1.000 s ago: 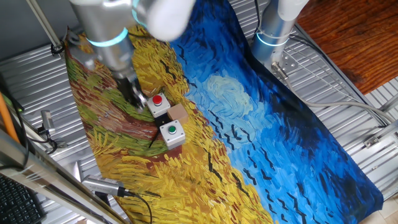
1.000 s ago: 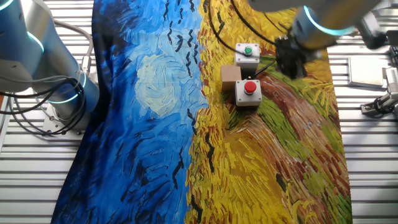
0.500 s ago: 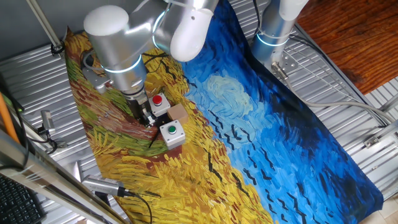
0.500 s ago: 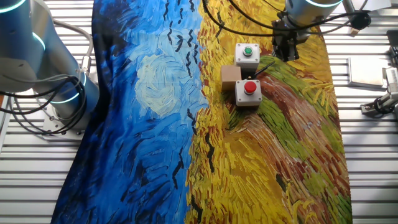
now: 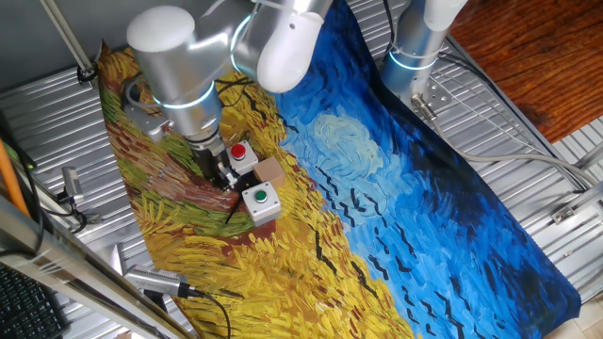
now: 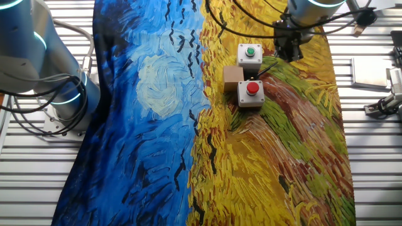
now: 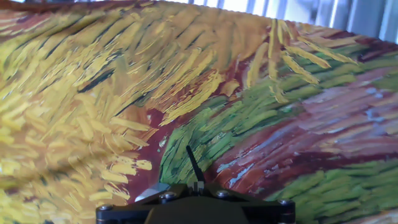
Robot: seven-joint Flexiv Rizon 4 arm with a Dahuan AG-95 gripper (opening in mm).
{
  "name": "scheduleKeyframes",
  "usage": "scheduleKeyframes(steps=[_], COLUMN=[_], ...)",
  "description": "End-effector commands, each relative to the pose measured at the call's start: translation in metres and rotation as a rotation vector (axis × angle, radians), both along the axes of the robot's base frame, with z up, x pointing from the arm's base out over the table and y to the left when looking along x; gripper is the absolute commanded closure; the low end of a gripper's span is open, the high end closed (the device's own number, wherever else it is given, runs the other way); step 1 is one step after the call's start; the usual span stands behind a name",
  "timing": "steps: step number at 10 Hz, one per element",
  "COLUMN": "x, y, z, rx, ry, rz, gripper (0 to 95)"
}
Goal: Turn the hands of a clock
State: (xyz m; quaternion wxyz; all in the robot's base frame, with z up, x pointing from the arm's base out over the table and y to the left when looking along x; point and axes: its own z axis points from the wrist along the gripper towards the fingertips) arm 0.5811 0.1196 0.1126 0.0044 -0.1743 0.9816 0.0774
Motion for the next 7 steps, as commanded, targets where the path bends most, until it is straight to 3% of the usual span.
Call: scheduleKeyframes(steps=[1, 4, 7], x=[0.002, 0.003, 0.0], y=[0.018, 0.045, 0.05], z=[-0.007, -0.025, -0.043], rx=[-0.039, -0.044, -0.046], ry=[0.009, 0.012, 0.005], rz=[-0.036, -0.079, -0.087], gripper=[95.0, 95.0, 95.0])
